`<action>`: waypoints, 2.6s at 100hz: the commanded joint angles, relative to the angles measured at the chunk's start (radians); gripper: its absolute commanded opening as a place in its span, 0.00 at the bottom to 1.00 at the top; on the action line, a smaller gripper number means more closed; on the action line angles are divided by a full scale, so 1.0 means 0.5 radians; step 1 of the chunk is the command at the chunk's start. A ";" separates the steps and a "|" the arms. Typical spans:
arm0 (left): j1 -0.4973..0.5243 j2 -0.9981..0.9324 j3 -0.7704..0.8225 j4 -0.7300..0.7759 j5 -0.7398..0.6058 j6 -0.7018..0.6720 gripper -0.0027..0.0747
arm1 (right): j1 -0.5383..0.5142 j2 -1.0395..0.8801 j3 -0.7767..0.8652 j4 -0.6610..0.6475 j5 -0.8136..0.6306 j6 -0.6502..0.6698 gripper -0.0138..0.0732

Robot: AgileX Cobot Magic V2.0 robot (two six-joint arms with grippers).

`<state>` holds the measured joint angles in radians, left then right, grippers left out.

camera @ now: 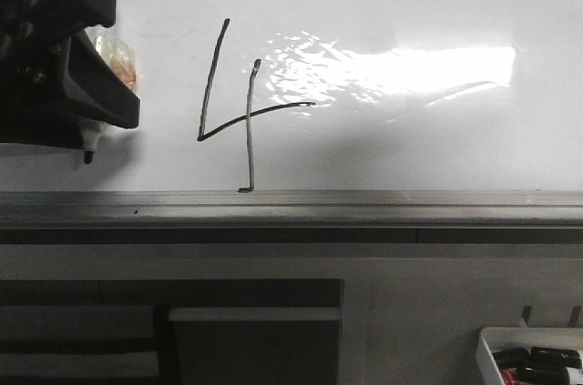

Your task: Write number 4 on whiteboard

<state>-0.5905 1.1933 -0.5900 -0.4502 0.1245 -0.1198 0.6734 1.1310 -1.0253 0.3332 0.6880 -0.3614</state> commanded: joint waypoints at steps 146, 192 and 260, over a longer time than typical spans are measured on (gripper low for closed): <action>0.243 -1.706 0.329 0.824 0.201 0.005 0.01 | -0.062 -1.862 1.310 -0.107 -0.972 -0.006 0.10; 0.243 -1.706 0.329 0.818 0.196 0.005 0.01 | -0.062 -1.864 1.388 -0.107 -0.896 -0.006 0.10; 0.364 -1.889 0.579 0.830 0.134 0.005 0.01 | -0.062 -1.864 1.388 -0.107 -0.896 -0.006 0.10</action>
<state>-0.4505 0.3000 -0.3247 -0.0382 0.2737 -0.1185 0.6496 0.1883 -0.3063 0.2817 0.3112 -0.3569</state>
